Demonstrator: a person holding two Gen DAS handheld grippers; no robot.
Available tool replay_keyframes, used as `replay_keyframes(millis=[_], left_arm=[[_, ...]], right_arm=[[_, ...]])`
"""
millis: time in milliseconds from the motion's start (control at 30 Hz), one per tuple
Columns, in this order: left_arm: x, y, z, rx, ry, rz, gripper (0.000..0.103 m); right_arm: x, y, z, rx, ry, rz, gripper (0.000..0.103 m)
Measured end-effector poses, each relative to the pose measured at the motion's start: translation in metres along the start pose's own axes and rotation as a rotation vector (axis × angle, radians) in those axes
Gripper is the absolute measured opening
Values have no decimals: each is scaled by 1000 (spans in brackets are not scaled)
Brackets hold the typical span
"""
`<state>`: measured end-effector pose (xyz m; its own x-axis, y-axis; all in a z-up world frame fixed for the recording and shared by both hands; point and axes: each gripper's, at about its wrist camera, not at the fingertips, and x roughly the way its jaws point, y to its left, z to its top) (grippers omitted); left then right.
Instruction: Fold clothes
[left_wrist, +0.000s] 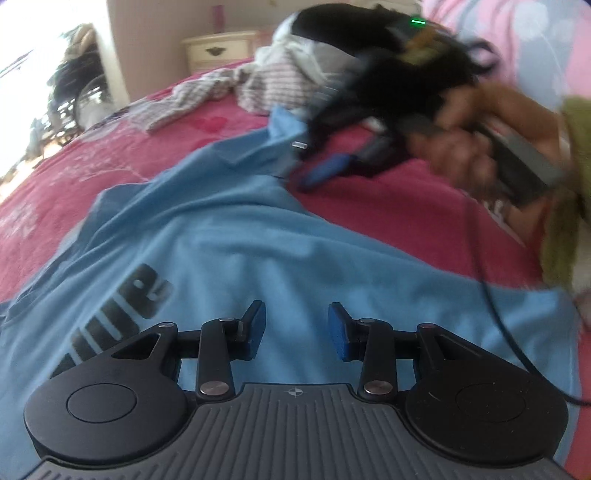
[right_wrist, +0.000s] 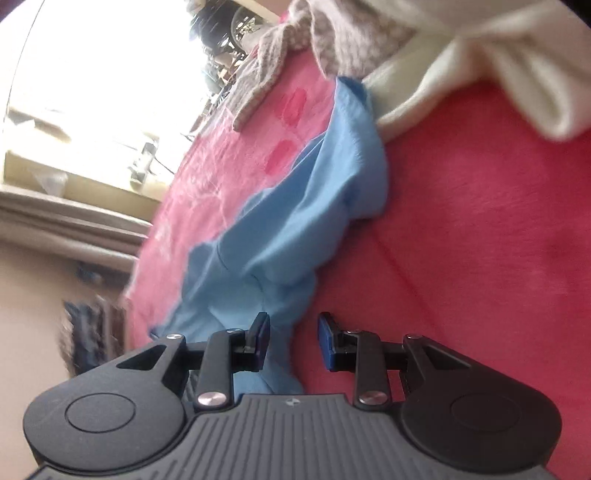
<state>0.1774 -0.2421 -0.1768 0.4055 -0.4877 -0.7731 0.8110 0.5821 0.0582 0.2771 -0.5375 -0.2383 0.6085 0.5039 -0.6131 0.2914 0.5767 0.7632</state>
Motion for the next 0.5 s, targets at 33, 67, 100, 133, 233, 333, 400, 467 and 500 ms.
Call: replay_keyframes(millis=[33, 67, 100, 133, 233, 333, 400, 467, 500], left_arm=[[1, -1, -2, 7, 2, -4, 37], [2, -2, -4, 13, 4, -8, 37], [3, -2, -6, 16, 4, -8, 37], [4, -3, -7, 18, 4, -9, 37], [5, -4, -10, 28, 2, -8, 37], [4, -4, -9, 43, 14, -12, 37], [4, -5, -8, 53, 22, -11, 37], [3, -7, -8, 65, 26, -4, 37], [3, -8, -8, 71, 28, 0, 37]], right_arm=[[5, 1, -1, -8, -4, 4, 29], [7, 2, -2, -25, -11, 2, 25], [10, 4, -3, -43, -17, 1, 11], [10, 9, -3, -79, -30, -11, 5], [-8, 45, -5, -316, -109, -104, 4], [-22, 91, -14, -607, -158, -219, 4], [-14, 114, -21, -777, -156, -322, 4], [4, 124, -31, -924, -138, -452, 4], [17, 123, -36, -966, -119, -505, 4]])
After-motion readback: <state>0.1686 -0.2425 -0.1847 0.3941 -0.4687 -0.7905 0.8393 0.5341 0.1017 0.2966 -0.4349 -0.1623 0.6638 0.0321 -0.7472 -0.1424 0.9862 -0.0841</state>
